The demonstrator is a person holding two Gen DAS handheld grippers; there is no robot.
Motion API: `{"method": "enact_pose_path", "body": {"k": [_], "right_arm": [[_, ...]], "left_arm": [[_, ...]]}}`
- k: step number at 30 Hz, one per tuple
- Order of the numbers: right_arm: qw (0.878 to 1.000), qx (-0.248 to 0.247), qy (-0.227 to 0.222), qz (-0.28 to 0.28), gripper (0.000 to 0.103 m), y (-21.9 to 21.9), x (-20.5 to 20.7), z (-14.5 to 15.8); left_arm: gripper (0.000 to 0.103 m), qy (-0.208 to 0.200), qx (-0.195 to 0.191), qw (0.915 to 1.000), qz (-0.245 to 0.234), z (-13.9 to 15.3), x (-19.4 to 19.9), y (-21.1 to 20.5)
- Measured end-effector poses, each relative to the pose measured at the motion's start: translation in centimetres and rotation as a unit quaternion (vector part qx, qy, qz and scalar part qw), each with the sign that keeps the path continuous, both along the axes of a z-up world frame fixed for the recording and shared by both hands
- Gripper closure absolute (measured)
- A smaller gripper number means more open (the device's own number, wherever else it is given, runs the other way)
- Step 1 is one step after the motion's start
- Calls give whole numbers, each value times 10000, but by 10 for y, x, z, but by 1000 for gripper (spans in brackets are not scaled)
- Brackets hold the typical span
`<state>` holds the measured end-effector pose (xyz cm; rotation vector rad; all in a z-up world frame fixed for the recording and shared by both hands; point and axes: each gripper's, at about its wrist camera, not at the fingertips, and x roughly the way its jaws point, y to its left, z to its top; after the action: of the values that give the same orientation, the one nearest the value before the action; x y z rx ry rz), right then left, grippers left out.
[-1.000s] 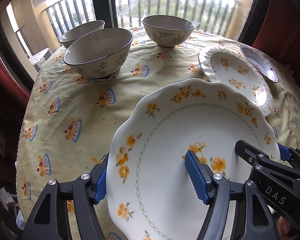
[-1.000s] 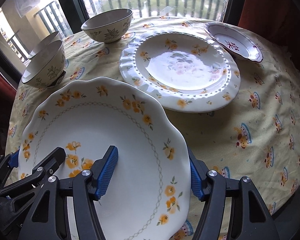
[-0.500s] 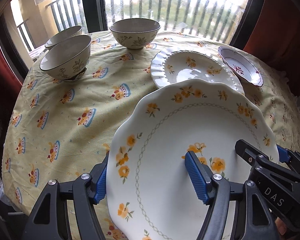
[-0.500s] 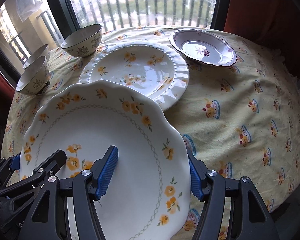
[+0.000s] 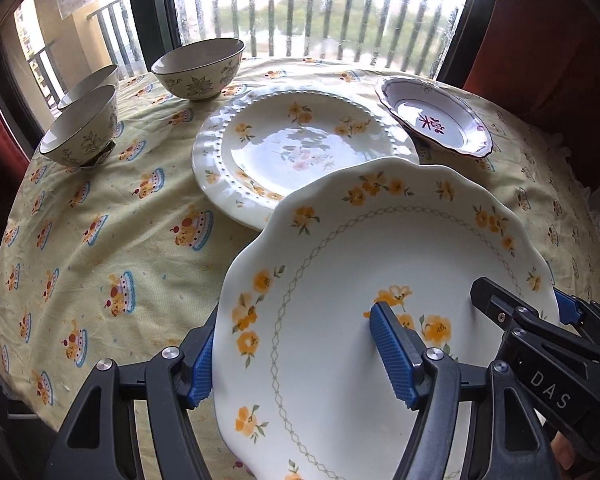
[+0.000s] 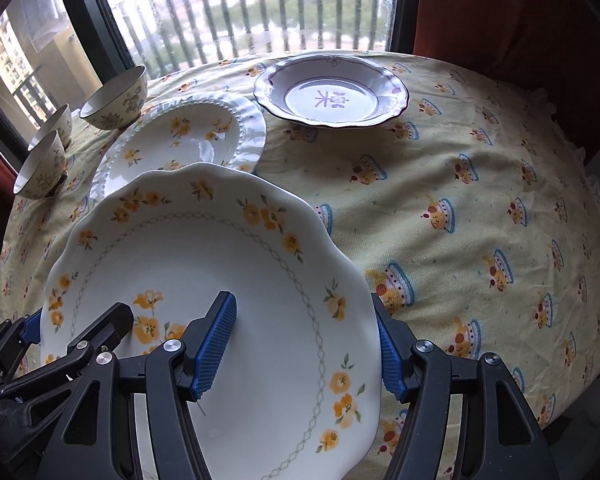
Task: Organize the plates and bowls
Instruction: 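Lift the orange-flower plate with both grippers and carry it across the table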
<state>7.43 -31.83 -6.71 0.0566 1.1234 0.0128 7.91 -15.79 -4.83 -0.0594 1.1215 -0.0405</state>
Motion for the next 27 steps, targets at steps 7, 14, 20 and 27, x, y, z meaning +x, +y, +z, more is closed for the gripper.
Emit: {"method": "enact_pose_path", "body": {"k": [7, 14, 20, 27], "right_arm": [[9998, -165, -32, -87, 35, -44, 2, -5], [9996, -156, 148, -158, 36, -77, 5, -20], [9996, -56, 261, -72, 36, -83, 9, -32], [9986, -85, 517, -18, 36, -80, 15, -43]], "left_arm": [[33, -5, -16, 10000, 30, -9, 6, -47], [33, 207, 21, 9998, 68, -27, 13, -76], [32, 256, 112, 9992, 282, -37, 19, -81], [30, 396, 88, 9983, 416, -41, 26, -78]]}}
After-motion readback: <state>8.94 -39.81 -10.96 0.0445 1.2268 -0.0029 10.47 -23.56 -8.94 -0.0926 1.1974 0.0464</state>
